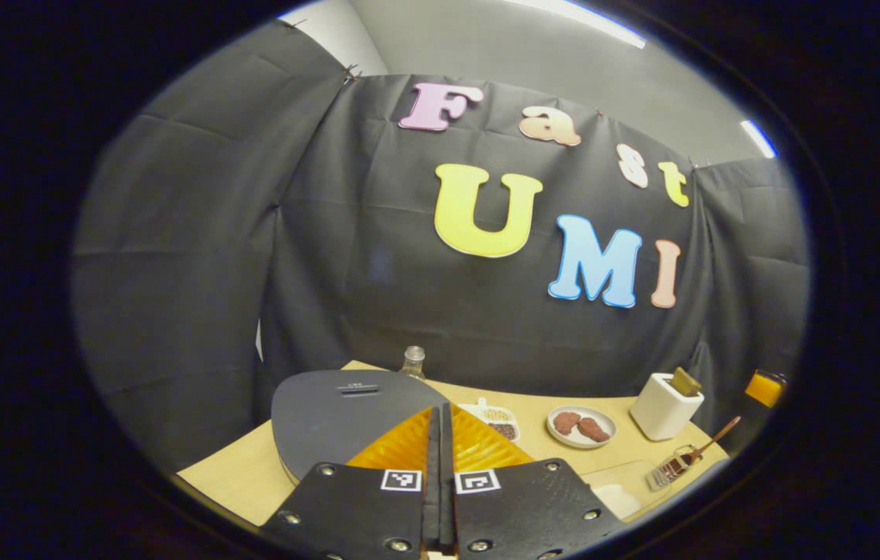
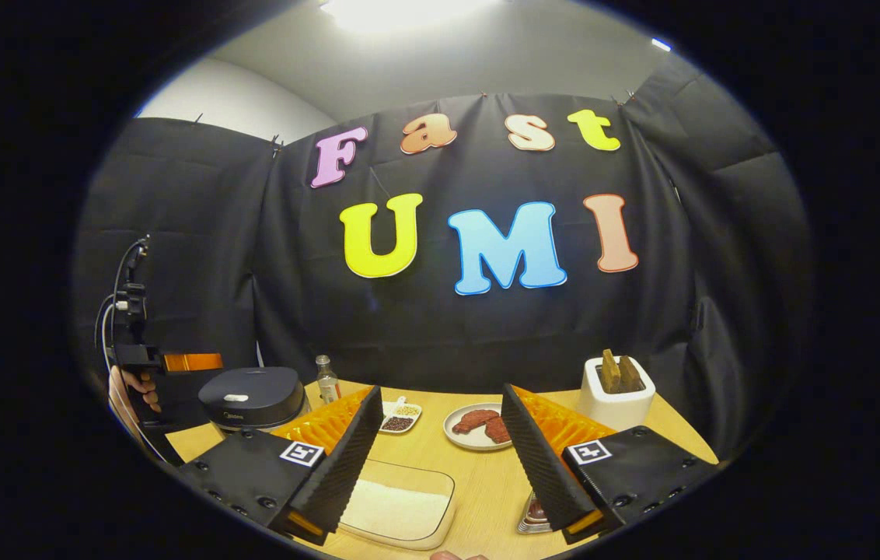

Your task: Close the left gripper, press the button to open the rice cooker; take a wooden spoon from the chopstick holder with the right hand, scoop a spoonful of rice and pour it into the rice cooker, then put the wooden spoon back into the chopstick holder.

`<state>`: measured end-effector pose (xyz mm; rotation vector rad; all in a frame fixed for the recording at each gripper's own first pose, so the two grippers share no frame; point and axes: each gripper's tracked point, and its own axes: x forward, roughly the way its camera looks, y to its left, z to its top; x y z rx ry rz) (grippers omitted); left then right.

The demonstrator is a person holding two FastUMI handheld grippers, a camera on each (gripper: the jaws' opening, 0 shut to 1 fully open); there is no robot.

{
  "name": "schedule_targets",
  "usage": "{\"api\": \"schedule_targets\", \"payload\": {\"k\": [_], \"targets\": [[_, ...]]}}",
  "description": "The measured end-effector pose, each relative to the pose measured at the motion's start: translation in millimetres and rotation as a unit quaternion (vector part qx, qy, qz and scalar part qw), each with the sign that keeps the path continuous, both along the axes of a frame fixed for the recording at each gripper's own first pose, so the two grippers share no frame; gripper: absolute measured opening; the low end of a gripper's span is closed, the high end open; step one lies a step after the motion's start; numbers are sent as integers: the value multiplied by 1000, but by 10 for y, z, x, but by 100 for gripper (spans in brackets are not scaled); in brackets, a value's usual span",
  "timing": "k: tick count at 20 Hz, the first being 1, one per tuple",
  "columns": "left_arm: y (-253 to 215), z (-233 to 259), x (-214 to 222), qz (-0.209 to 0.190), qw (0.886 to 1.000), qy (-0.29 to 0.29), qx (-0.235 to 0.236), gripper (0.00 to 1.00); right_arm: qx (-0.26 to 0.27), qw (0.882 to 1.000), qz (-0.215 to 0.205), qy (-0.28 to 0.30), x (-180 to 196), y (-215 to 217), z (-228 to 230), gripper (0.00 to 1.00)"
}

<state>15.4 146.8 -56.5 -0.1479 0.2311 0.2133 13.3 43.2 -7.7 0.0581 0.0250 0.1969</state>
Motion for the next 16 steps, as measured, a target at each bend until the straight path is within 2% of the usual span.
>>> {"api": "schedule_targets", "payload": {"k": [2,4,6,9,12,13,14,16], "targets": [[140,-146,83,12,999,32,22,2,-8,1000,-6,2,-12,-50,-31,98],[214,-335,103,7,997,72,32,0,-23,1000,-12,6,-29,-94,-89,98],[225,-426,144,8,997,76,9,1,-31,999,-21,15,-13,-123,-155,98],[73,-540,132,-11,996,75,-38,0,-41,999,-21,25,5,-67,-239,98],[38,-655,128,-22,995,91,-34,0,-56,998,-12,30,30,17,-323,98],[5,-672,115,-26,994,97,-38,1,-57,998,-12,28,45,25,-323,93],[-12,-699,118,-25,994,103,-42,1,-56,998,-12,27,66,36,-317,98],[-30,-744,112,-32,993,113,-32,1,-47,999,-1,24,74,114,-304,98]]}}
